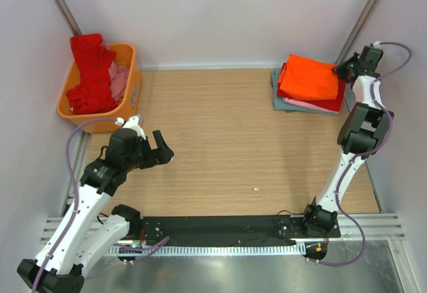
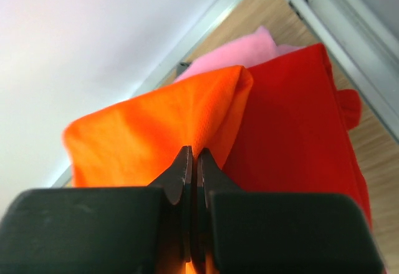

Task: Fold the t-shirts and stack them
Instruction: Neatly place the folded tshirt to the corner

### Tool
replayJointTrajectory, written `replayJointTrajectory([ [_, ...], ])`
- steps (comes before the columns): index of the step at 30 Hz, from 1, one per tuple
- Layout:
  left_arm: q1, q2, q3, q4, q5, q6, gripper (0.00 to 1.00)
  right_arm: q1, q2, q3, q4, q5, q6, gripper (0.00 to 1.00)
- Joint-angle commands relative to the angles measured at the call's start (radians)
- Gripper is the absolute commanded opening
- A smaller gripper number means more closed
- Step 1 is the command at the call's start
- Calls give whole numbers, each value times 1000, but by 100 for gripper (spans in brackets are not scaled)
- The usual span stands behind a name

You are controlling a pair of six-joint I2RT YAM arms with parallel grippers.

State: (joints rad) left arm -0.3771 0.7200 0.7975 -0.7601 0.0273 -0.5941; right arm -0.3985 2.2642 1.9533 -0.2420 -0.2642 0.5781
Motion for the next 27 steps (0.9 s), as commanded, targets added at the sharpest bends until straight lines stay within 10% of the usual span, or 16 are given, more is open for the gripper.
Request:
replayJointTrajectory([
  [1, 6, -2, -3, 27, 6, 8, 100, 1, -140, -21, 60, 86, -24, 1],
  [10, 6, -2, -3, 27, 6, 8, 100, 1, -94, -16, 43, 71, -30, 2],
  [16, 6, 1, -3, 28, 8, 8, 100, 3, -11, 84, -60, 75, -52, 56],
  [27, 6, -17, -4, 30, 13, 10, 100, 1, -273, 18, -241, 577, -96, 70],
])
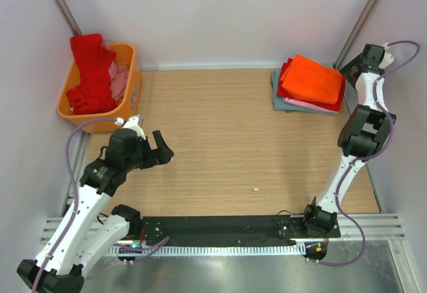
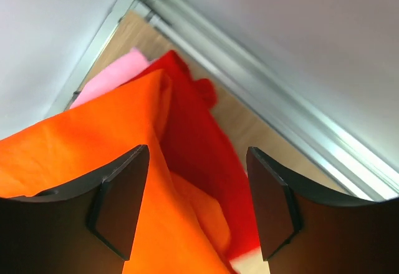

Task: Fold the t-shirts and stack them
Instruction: Neatly place the folded tshirt to the corner

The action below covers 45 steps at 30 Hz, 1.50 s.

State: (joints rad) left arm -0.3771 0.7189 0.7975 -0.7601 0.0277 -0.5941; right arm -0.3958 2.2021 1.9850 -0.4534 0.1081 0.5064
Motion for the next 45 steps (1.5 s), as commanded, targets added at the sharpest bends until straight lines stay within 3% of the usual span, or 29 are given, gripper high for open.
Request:
replayJointTrajectory([
  [1, 6, -18, -4, 30, 14, 8, 100, -2, -238, -34, -25, 211, -25, 70],
  [4, 6, -27, -6, 31, 17, 8, 100, 2, -320, -97, 5, 121, -19, 67],
  [6, 6, -30, -6, 33, 18, 10, 100, 3, -335, -112, 50, -35, 4, 61],
  [9, 6, -33, -6, 33, 17, 8, 100, 21, -294, -60, 59, -250, 40, 41],
  [10, 6, -35, -6, 35, 17, 8, 100, 29, -242, -40, 39, -287, 46, 23],
  [13, 6, -36, -6, 33, 17, 8, 100, 52, -173, 9, 22, -405, 73, 10],
  [18, 4, -38, -7, 33, 18, 8, 100, 64, -44, 44, 119, -472, 106, 10],
  [23, 4, -35, -7, 31, 8, 7, 100, 69, 102, 245, -16, -443, 67, 9],
  [35, 4, -15, -6, 31, 17, 10, 100, -2, -223, -260, 27, -180, 20, 11],
  [38, 4, -16, -6, 31, 15, 10, 100, -3, -300, -320, 25, -117, 17, 24],
  [39, 4, -16, -6, 31, 15, 10, 100, -3, -314, -325, 22, -107, 12, 37],
  [40, 4, -16, -6, 33, 15, 10, 100, -3, -324, -325, 16, -70, 9, 42],
  [42, 4, -15, -6, 31, 17, 10, 100, -3, -357, -324, -1, -50, 9, 50],
  [45, 4, -16, -6, 34, 15, 10, 100, -3, -387, -350, 7, -51, 9, 52],
])
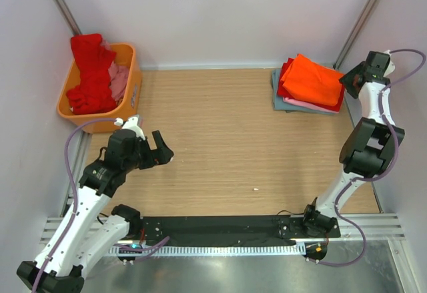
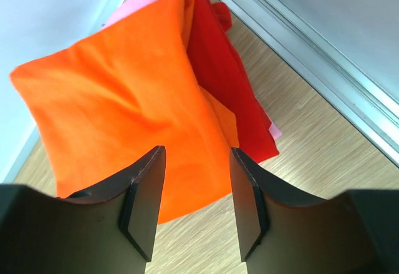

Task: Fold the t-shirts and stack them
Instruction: Neatly place the folded tshirt to the corner, then reset both grippers

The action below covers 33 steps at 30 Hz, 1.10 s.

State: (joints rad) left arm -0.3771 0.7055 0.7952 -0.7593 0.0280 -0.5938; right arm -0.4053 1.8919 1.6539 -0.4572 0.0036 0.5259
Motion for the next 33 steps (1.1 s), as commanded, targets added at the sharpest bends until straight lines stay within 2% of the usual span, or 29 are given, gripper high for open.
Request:
replayJointTrajectory([
  [1, 4, -6, -4, 31, 13, 9, 100, 6, -76, -25, 28, 29, -7, 52],
  [5, 4, -9, -4, 31, 13, 8, 100, 11, -31, -3, 49, -138, 28, 51],
  [9, 4, -11, -4, 31, 12, 9, 100, 55, -23, 3, -4, -113, -1, 49],
  [11, 4, -14, -4, 31, 12, 9, 100, 98, -106, -49, -9, -65, -30, 50],
  [15, 4, -17, -5, 31, 7, 9, 100, 299, -284, -147, -20, -11, -139, 55],
  [18, 4, -8, -4, 29, 4, 9, 100, 405, -440, -282, 0, -60, -129, 59],
  [19, 4, -5, -2, 29, 3, 9, 100, 457, -491, -378, 15, -73, -124, 60],
  [21, 4, -3, -2, 25, -3, 9, 100, 520, -641, -486, 79, -83, -101, 67],
  [25, 4, -3, -1, 23, -14, 11, 100, 638, -893, -829, 211, -166, 3, 72],
  [29, 4, 9, 9, 25, -7, 15, 100, 680, -1132, -1094, 345, -223, 205, 74],
  [30, 6, 9, 13, 25, 0, 23, 100, 687, -1213, -1133, 368, -226, 233, 74],
  [33, 6, -23, 25, 12, -57, 20, 100, 695, -1315, -1246, 367, -238, 282, 75],
])
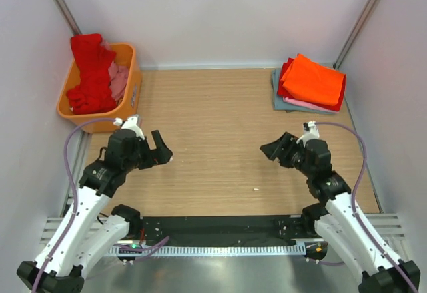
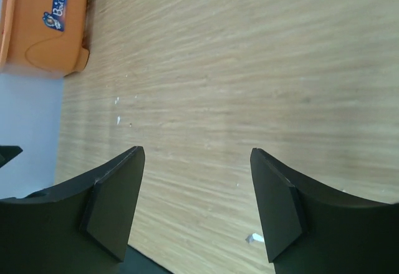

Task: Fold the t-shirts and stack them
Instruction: Reset both grippers

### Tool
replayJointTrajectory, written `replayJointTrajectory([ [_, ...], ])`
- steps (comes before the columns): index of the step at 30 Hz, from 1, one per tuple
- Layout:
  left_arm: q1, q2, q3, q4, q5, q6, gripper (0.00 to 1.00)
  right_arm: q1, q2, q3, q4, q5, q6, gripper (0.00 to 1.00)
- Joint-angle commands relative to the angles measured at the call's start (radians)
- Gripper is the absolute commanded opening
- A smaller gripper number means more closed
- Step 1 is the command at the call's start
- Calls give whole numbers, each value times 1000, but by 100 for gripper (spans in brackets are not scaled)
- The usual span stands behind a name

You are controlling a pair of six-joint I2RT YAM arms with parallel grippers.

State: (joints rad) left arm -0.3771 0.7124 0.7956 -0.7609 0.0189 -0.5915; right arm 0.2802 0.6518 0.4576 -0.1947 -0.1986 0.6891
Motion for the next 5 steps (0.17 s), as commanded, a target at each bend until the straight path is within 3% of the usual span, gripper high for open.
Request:
replayJointTrajectory([
  [1, 6, -45, 24, 11, -71, 9, 100, 10, -128, -75, 100, -38, 118, 75],
  [5, 6, -152, -13, 60, -160, -4, 100, 11, -210, -129, 104, -1, 76, 77],
])
